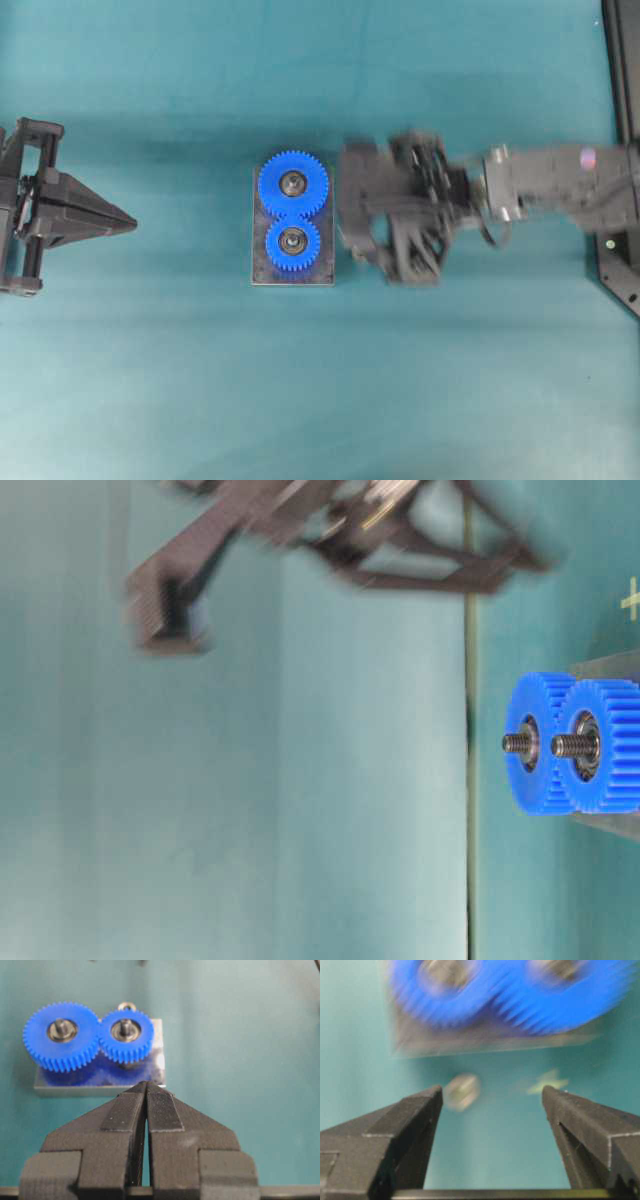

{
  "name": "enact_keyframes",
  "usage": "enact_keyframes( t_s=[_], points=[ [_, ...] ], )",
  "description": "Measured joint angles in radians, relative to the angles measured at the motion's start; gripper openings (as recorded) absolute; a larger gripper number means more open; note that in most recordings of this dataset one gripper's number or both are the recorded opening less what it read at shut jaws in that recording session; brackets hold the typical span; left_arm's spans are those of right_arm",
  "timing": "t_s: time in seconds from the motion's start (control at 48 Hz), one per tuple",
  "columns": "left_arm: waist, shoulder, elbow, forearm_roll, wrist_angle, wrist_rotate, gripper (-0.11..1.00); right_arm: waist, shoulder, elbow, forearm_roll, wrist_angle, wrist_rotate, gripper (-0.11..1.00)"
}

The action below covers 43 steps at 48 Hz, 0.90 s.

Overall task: Insert the washer onto the shaft.
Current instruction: 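Move the right gripper back to the remaining silver washer, then grasp the second silver washer with the right gripper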

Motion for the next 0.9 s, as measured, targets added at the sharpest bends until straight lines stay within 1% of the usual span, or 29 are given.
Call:
enact_keyframes(
  t_s=[0.188, 0.375, 0.646, 0.896],
  points=[
    [-0.002, -0.002, -0.003, 0.0, 0.0, -0.002, 0.0, 0.0, 0.08, 0.061, 0.0, -0.138, 0.046, 0.84],
    [0.0, 0.0, -0.015, 0.0, 0.0, -0.002, 0.0, 0.0, 0.149, 0.064, 0.0, -0.224, 0.049, 0.78],
    [0.0, 0.0, -0.031, 0.0, 0.0, -0.002, 0.0, 0.0, 0.181, 0.064, 0.0, -0.241, 0.051, 0.78],
    [0.0, 0.0, -0.038, 0.0, 0.002, -0.002, 0.0, -0.026, 0.184, 0.064, 0.0, -0.244, 0.051, 0.77]
  ],
)
